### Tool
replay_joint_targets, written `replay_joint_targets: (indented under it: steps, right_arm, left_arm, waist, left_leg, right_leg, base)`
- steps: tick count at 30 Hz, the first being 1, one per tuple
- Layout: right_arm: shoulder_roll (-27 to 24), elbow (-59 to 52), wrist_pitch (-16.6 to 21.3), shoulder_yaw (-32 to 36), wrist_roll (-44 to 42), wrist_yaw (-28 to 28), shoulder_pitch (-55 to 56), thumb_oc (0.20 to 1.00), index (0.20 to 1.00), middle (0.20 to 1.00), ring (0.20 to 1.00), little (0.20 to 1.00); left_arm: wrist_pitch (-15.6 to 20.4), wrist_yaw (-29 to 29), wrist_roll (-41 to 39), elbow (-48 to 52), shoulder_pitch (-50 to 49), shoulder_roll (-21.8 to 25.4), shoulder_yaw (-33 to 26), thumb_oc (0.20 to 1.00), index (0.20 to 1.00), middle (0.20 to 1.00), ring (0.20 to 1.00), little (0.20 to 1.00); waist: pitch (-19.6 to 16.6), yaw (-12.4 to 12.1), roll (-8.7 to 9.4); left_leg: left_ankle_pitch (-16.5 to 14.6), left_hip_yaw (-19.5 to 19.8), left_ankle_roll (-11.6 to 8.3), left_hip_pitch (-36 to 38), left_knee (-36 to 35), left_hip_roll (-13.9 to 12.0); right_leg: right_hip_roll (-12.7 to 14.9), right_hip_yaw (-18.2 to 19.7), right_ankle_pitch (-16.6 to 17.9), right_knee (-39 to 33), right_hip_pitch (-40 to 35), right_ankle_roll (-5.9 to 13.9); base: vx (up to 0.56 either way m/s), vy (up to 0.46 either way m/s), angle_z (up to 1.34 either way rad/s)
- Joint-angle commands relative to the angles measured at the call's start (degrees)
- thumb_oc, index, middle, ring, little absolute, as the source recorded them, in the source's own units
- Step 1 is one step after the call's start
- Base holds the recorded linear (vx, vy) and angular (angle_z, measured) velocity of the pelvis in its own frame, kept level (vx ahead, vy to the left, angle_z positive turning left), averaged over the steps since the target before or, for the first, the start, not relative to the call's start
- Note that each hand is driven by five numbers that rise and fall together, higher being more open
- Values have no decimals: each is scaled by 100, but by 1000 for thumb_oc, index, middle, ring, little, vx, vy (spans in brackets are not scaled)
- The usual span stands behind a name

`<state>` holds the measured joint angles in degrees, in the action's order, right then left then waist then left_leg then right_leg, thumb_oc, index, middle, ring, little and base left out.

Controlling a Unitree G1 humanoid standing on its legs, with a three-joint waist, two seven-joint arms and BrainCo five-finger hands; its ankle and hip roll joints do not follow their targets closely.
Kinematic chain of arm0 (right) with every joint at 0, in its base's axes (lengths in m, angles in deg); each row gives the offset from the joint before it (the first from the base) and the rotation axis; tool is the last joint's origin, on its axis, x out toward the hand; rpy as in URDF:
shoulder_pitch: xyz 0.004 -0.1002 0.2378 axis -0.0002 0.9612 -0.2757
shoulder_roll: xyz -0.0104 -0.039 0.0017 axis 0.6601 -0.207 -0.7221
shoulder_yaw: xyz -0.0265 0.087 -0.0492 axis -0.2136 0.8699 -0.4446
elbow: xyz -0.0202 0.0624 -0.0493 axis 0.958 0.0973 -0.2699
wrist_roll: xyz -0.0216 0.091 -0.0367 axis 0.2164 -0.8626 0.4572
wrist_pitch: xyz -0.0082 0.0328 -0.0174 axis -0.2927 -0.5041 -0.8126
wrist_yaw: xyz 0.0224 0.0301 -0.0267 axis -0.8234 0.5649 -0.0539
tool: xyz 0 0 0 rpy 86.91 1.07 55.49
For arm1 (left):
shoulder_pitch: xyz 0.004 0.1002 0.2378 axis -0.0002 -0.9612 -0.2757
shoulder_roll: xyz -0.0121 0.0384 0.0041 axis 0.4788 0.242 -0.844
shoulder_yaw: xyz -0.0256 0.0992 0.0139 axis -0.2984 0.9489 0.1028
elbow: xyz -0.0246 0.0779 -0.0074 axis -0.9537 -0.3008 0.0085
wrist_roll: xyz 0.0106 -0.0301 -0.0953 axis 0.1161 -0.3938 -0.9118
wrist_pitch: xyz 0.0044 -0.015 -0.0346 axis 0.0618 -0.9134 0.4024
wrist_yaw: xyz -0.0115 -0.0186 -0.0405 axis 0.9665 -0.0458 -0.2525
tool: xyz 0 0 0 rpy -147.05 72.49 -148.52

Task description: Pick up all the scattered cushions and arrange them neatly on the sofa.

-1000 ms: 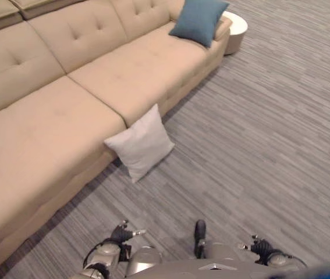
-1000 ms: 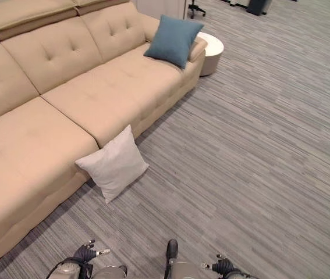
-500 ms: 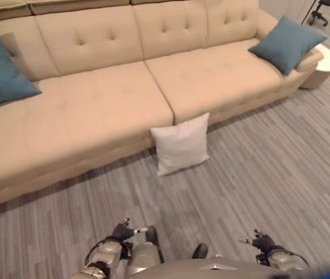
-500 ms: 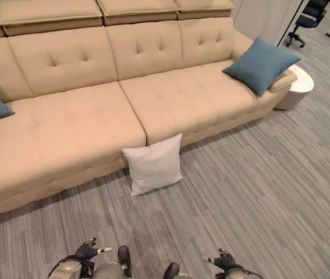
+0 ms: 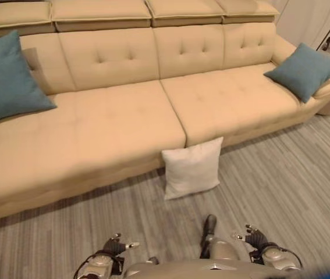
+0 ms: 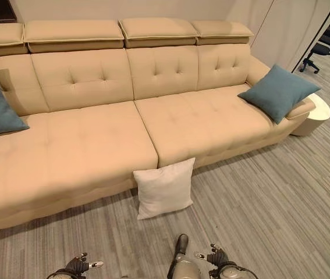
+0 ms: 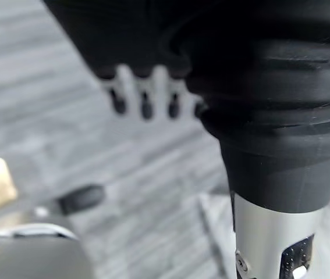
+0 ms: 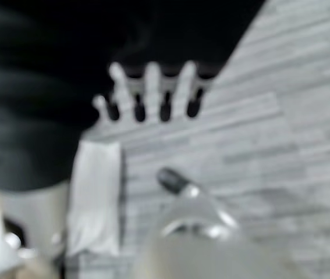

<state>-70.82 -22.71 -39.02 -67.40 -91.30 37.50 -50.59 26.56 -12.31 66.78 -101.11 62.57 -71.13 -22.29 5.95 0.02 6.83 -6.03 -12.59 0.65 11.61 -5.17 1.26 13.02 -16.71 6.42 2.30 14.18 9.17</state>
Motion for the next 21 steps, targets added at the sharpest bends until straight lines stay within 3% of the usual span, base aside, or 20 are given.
replay_joint_targets:
  steps: [1, 2, 4, 6, 8, 10, 11, 12, 13, 14, 18, 21]
  right_arm:
    - [-98, 70, 58, 45, -33, 28, -222, 1000, 1000, 1000, 1000, 1000]
    - [-98, 70, 58, 45, -33, 28, -222, 1000, 1000, 1000, 1000, 1000]
    - [-127, 107, 80, -9, -58, 27, -171, 1000, 1000, 1000, 1000, 1000]
    - [-174, 77, 132, -27, -168, 73, -198, 1000, 1000, 1000, 1000, 1000]
    - [-224, 69, 139, -63, -265, 101, -227, 1000, 1000, 1000, 1000, 1000]
    - [-259, 90, 132, -37, -322, 122, -275, 1000, 1000, 1000, 1000, 1000]
    - [-280, 85, 134, -20, -346, 106, -279, 1000, 1000, 1000, 1000, 1000]
    - [-293, 67, 140, -32, -331, 104, -258, 1000, 1000, 1000, 1000, 1000]
    - [-303, 64, 132, -51, -283, 122, -238, 1000, 1000, 1000, 1000, 1000]
    - [-300, 74, 127, -44, -268, 126, -234, 1000, 1000, 1000, 1000, 1000]
    - [-192, 32, 140, -65, -155, 66, -255, 1000, 1000, 1000, 1000, 1000]
    - [-168, -99, 157, -58, -163, 69, -340, 1000, 1000, 1000, 1000, 1000]
  left_arm:
    - [141, 13, 17, 39, 189, -53, -78, 1000, 1000, 1000, 1000, 1000]
    - [141, 13, 17, 39, 189, -53, -78, 1000, 1000, 1000, 1000, 1000]
    - [125, 17, -104, -18, 119, -114, -99, 1000, 1000, 1000, 1000, 1000]
    - [113, 27, -138, -13, 182, -120, -22, 1000, 1000, 1000, 1000, 1000]
    - [106, -2, -201, 89, 269, -141, 67, 1000, 1000, 1000, 1000, 1000]
    - [113, 23, -222, 122, 327, -174, 126, 1000, 1000, 1000, 1000, 1000]
    - [113, 22, -168, 127, 336, -193, 174, 1000, 1000, 1000, 1000, 1000]
    - [114, 28, -146, 180, 316, -201, 180, 1000, 1000, 1000, 1000, 1000]
    - [114, 42, -117, 215, 289, -202, 153, 1000, 1000, 1000, 1000, 1000]
    - [98, 24, -95, 188, 276, -205, 140, 1000, 1000, 1000, 1000, 1000]
    - [89, 16, -92, 128, 186, -101, 41, 1000, 1000, 1000, 1000, 1000]
    - [94, 30, -106, 233, 213, 13, 22, 1000, 1000, 1000, 1000, 1000]
  waist:
    - [175, -76, -130]
    - [175, -76, -130]
    - [55, -85, -157]
    - [132, -128, -78]
    - [297, -225, 30]
    - [330, -279, 47]
    - [266, -234, 17]
    - [235, -243, -18]
    - [188, -266, -125]
    - [180, -280, -136]
    - [71, -373, -28]
    - [145, -396, -61]
  left_leg:
    - [-160, 751, -212, -364, 679, -92]
    - [-160, 751, -212, -364, 679, -92]
    - [52, 932, -502, -416, 1404, -310]
    - [601, 808, -732, -943, 2496, -611]
    - [628, 713, -667, -1366, 3080, -696]
    - [431, 685, -591, -1677, 2873, -420]
    - [266, 429, -438, -1789, 2086, -279]
    - [365, 335, -393, -1808, 1664, -213]
    - [833, 147, -438, -1951, 1023, -192]
    - [916, 64, -442, -1937, 907, -196]
    - [697, 204, -286, -1507, 718, -83]
    - [598, 233, -164, -1324, 678, -106]
  right_leg:
    - [-95, -66, 310, -180, -553, 302]
    - [-95, -66, 310, -180, -553, 302]
    - [-317, -100, 76, -73, -830, 68]
    - [-408, -279, -32, -166, -1101, -115]
    - [-511, -343, -177, -359, -1380, -283]
    - [-553, -361, -227, -491, -1494, -250]
    - [-649, -395, -282, -609, -1576, -191]
    - [-718, -379, -312, -639, -1603, -176]
    - [-921, -335, -422, -677, -1712, -188]
    - [-954, -341, -486, -652, -1762, -192]
    - [-832, -442, -728, 137, -1709, -110]
    - [-541, -510, -680, 1165, -1294, 68]
  base:
    - [213, -107, 20]
    - [411, -260, 10]
    - [406, -333, -4]
    - [177, -321, 28]
    - [112, -268, 32]
    - [221, -145, 8]
    - [299, -59, 10]
    - [392, -17, 22]
    - [299, 22, 25]
    - [360, 37, 7]
    - [275, 89, -22]
    - [98, 80, -1]
